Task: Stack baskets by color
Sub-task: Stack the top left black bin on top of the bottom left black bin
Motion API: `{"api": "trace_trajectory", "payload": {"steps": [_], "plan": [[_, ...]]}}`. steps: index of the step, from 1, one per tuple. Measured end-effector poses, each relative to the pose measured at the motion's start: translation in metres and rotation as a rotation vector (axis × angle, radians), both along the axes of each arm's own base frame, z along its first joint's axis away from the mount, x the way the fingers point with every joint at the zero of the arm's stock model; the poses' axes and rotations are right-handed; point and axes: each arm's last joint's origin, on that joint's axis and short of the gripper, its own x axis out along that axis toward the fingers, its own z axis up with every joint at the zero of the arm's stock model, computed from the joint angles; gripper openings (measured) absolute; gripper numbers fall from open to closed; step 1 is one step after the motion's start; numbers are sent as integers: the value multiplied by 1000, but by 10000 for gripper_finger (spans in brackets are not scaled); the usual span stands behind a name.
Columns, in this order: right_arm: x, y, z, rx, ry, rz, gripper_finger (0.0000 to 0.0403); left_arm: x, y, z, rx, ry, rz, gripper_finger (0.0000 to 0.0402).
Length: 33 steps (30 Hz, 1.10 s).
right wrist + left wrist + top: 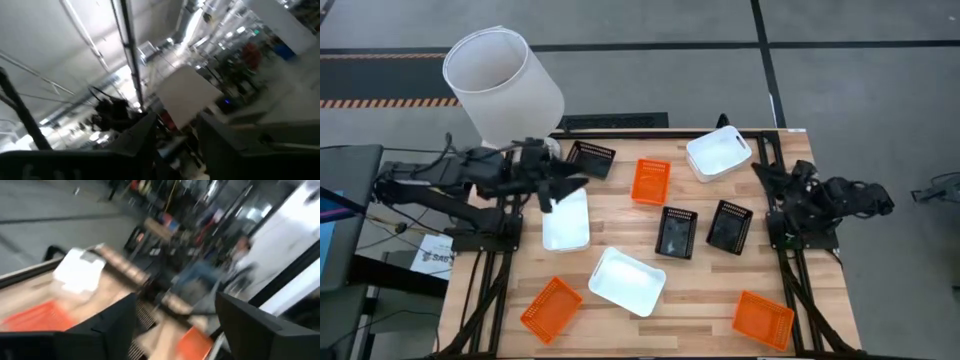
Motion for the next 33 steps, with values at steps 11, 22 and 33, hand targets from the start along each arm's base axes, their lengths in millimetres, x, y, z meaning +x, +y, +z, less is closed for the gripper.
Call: {"api": "trace_trajectory", "payload": {"steps": [11, 22, 33], "plan": [[5, 1, -8, 5, 100, 26, 239, 47, 28, -17, 11, 573, 178, 288], [6, 2, -12, -3, 138, 27, 226, 94, 118, -85, -71, 993, 321, 288], [6, 2, -12, 18, 127, 37, 225, 125, 179, -172, 173, 1434, -140, 288]]}}
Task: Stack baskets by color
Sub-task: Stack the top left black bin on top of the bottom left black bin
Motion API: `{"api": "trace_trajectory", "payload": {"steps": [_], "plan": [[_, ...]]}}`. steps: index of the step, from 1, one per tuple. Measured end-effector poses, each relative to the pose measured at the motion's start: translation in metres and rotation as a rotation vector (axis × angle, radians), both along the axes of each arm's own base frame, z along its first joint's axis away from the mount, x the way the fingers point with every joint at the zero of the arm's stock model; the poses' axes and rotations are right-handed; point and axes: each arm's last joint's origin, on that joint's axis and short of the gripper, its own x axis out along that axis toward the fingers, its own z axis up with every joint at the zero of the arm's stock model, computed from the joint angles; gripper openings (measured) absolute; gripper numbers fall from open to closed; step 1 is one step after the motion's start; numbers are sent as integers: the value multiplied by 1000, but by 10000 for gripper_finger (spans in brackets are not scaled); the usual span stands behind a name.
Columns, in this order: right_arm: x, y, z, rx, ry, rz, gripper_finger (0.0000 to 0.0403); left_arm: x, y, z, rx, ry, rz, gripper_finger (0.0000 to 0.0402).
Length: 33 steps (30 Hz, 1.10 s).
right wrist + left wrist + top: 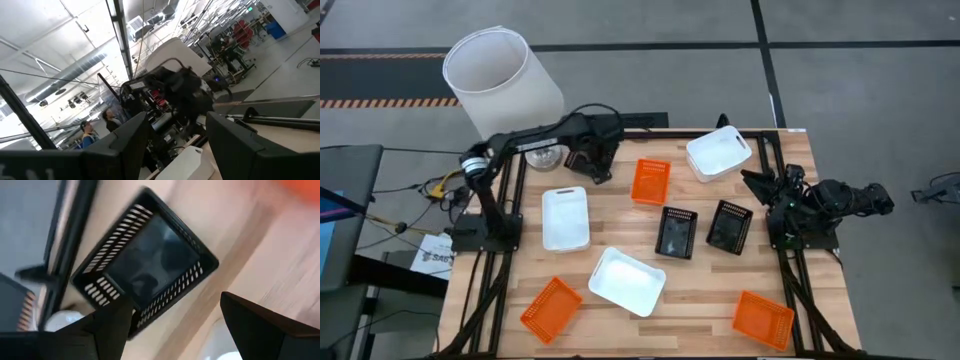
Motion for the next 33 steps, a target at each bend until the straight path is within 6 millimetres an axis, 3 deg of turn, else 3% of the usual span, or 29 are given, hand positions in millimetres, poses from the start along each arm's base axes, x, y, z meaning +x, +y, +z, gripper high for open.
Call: {"api": "trace_trajectory", "payload": {"steps": [9, 29, 33], "plan": [[0, 0, 0, 2, -1, 1, 225, 17, 0, -36, -50, 131, -322, 288], [1, 0, -2, -7, 26, 1, 225, 11, 6, -66, -44, 140, -490, 288], [1, 0, -2, -7, 27, 1, 225, 12, 10, -68, -11, 123, -493, 269]]}}
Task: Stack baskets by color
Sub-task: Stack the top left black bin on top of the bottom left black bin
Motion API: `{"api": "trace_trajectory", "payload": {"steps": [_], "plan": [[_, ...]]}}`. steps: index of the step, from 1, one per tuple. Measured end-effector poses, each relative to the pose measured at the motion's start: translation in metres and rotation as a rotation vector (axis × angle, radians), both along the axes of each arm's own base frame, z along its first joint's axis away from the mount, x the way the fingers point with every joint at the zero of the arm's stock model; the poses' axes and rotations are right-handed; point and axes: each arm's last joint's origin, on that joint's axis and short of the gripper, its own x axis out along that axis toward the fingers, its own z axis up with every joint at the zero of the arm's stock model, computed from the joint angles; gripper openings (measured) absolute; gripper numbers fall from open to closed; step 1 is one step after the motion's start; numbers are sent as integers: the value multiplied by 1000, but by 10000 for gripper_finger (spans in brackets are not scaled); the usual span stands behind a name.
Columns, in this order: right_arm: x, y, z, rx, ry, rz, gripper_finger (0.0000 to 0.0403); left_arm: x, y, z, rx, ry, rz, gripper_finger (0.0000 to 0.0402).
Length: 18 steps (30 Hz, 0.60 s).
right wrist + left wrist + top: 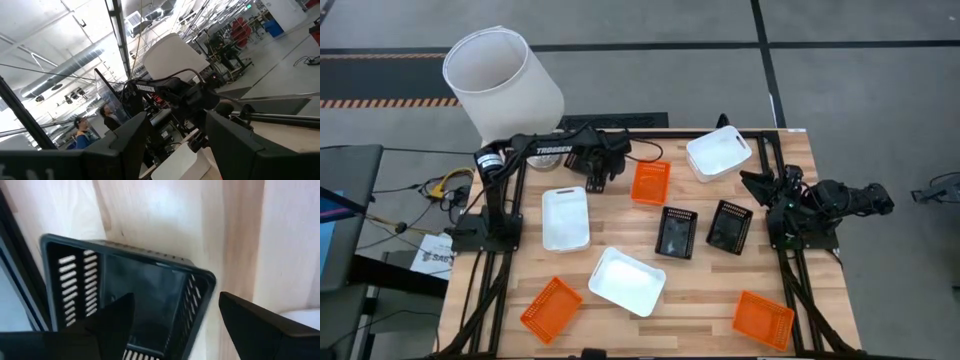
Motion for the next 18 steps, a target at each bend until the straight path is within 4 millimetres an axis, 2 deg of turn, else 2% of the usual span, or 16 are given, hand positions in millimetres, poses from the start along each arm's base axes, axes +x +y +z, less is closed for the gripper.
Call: {"api": "trace_trajectory", "payload": {"steps": [9, 16, 18], "plan": [[0, 0, 0, 9, -4, 3, 225, -8, 4, -13, 4, 19, -6, 150], [0, 0, 0, 9, -5, 3, 225, -7, 4, -12, 83, 67, -67, 23], [0, 0, 0, 9, -5, 2, 225, -5, 2, -12, 108, 82, -101, 8]]}}
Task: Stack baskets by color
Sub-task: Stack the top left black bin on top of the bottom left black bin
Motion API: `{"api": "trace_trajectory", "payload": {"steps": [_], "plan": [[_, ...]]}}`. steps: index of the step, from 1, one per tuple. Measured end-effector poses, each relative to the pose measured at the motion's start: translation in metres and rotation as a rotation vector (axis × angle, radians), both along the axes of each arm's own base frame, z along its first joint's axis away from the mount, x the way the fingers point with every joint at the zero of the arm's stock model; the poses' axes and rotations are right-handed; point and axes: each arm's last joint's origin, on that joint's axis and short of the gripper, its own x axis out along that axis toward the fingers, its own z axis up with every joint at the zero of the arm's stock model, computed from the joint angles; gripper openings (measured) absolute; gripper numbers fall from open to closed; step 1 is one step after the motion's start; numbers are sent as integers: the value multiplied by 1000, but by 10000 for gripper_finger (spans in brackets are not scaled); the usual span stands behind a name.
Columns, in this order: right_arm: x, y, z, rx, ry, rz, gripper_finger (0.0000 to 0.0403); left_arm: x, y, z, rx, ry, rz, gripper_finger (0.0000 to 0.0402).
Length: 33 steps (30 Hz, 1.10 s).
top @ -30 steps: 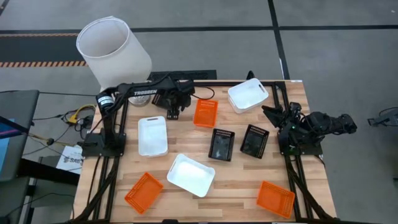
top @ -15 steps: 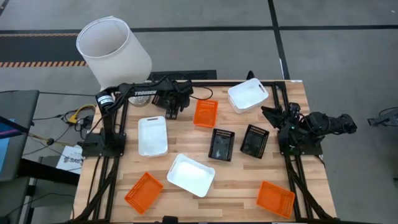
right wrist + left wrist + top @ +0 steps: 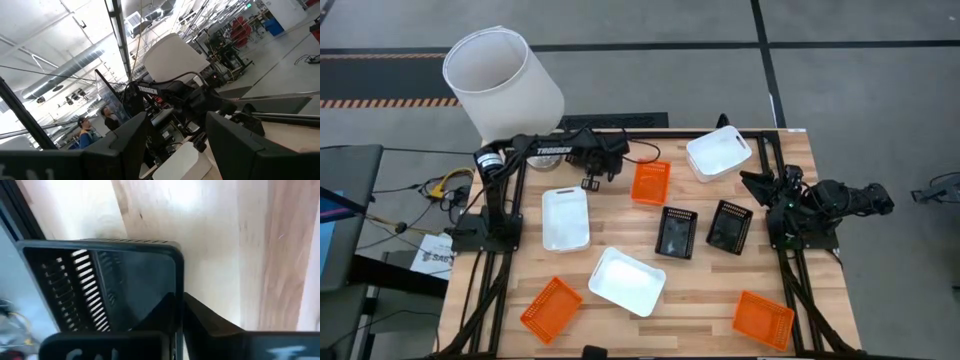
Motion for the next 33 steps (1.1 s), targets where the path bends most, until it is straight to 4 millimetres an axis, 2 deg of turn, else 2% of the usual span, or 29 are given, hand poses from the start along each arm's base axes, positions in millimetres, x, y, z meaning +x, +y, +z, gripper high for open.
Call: {"api": "trace_trajectory", "payload": {"steps": [4, 10, 15, 20, 24, 27, 30, 33], "plan": [[0, 0, 0, 0, 0, 0, 225, 7, -8, 6, 54, 21, -57, 3], [0, 0, 0, -2, 5, -1, 225, 28, -23, 45, 126, -65, -146, 1], [0, 0, -1, -6, 20, -3, 225, 43, -43, 94, 198, -176, -256, 1], [1, 0, -2, -7, 27, -7, 225, 59, -80, 148, 253, -328, -426, 0], [1, 0, -2, -6, 30, -10, 225, 67, -108, 177, 304, -356, -647, 0], [1, 0, -2, -6, 30, -10, 225, 70, -127, 183, 351, -290, -861, 1], [1, 0, -2, -6, 30, -10, 225, 72, -145, 183, 347, -289, -948, 3], [1, 0, -2, -6, 30, -10, 225, 73, -158, 180, 269, -307, -1032, 3]]}}
